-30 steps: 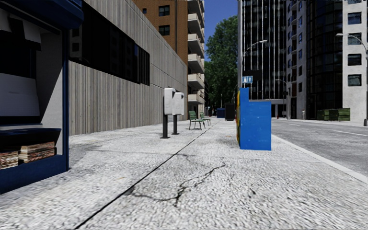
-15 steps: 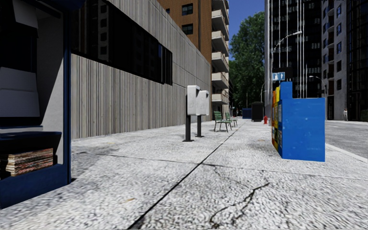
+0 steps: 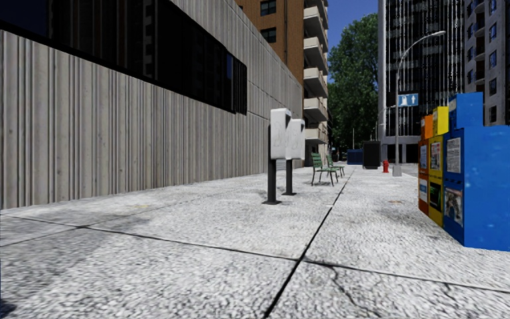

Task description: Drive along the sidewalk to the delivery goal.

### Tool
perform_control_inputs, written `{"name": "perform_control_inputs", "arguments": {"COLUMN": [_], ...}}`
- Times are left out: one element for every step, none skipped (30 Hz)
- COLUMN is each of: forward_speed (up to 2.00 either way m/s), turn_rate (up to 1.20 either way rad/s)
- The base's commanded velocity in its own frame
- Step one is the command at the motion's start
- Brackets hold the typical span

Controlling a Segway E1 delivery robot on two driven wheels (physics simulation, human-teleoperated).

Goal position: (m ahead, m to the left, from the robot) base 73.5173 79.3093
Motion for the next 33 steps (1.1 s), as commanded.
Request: {"name": "perform_control_inputs", "arguments": {"forward_speed": [2.0, 2.0, 2.0, 2.0, 2.0, 2.0, 2.0, 2.0, 2.0, 2.0, 2.0, 2.0, 2.0, 2.0, 2.0, 2.0, 2.0, 2.0, 2.0, 2.0, 2.0, 2.0, 2.0, 2.0, 2.0, 2.0, 2.0, 2.0, 2.0, 2.0, 2.0, 2.0, 2.0], "turn_rate": [0.32, 0.32, 0.35, 0.38, 0.4, 0.41, 0.41, 0.41, 0.42, 0.46, 0.48, 0.48, 0.48, 0.49, 0.49, 0.49, 0.49, 0.49, 0.49, 0.49, 0.49, 0.49, 0.49, 0.49, 0.49, 0.49, 0.49, 0.44, 0.33, 0.0, 0.0, 0.0, 0.0]}}
